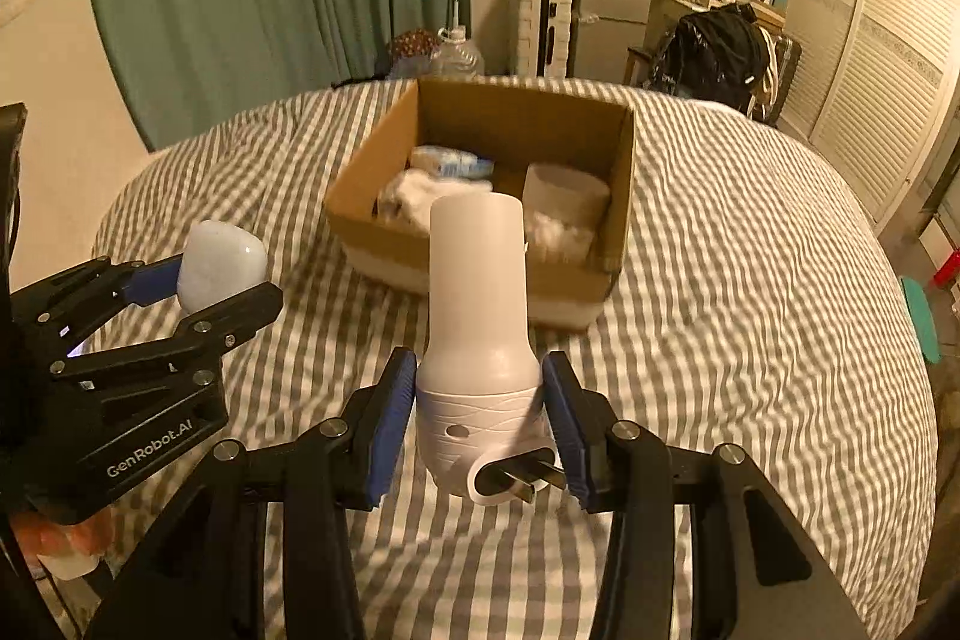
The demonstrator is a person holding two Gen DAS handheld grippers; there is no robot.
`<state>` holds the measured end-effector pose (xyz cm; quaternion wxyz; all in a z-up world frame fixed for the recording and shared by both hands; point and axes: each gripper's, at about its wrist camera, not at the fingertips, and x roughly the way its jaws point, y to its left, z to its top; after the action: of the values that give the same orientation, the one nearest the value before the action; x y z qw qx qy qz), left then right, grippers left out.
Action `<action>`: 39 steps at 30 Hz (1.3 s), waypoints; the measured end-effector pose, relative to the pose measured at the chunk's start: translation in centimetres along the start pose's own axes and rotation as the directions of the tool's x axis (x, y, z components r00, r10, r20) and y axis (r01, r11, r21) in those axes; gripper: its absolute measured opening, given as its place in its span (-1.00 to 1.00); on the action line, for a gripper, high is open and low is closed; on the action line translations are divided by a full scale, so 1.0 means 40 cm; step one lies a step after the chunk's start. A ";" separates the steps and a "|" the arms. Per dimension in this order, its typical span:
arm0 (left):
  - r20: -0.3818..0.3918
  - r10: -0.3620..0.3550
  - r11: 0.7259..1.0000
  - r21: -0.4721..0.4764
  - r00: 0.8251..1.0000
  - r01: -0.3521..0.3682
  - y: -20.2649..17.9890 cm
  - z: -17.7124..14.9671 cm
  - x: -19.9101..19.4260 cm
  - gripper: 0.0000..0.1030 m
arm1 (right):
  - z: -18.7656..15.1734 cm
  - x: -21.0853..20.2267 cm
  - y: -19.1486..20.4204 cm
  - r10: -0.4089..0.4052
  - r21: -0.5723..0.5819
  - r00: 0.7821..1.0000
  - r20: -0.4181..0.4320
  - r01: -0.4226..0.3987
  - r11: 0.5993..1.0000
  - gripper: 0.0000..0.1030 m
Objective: Organize objects
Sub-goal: 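Carry earbud case and white device into the cardboard box and open both tools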
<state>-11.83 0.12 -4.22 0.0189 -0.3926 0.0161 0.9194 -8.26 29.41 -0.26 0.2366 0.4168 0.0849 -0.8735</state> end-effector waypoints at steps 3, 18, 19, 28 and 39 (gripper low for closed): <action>0.024 0.003 1.000 0.008 1.000 -0.003 0.004 0.050 0.010 -0.03 | 0.051 0.007 -0.014 0.013 0.015 1.000 0.026 -0.013 1.000 -0.16; 0.063 0.030 0.999 0.019 0.998 -0.032 0.010 0.231 0.201 -0.03 | 0.261 0.147 -0.095 0.034 0.069 0.998 0.061 -0.039 0.997 -0.16; 0.057 0.025 1.000 0.015 0.998 -0.026 0.010 0.240 0.222 -0.03 | 0.262 0.165 -0.097 0.036 0.070 0.998 0.052 -0.039 0.997 -0.16; -0.005 -0.003 0.998 0.065 1.000 0.004 -0.007 0.264 0.384 -0.03 | 0.258 0.341 -0.165 0.044 0.121 0.999 -0.020 -0.041 0.992 -0.16; -0.072 -0.049 0.998 0.032 0.996 0.051 -0.013 0.247 0.486 -0.03 | 0.237 0.409 -0.179 0.064 0.128 0.998 -0.026 -0.060 0.990 -0.16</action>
<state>-32.35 1.52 -11.46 0.0478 -0.4248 0.0225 0.9037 -27.08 26.78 -7.13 0.2355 0.4465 0.0198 -0.8630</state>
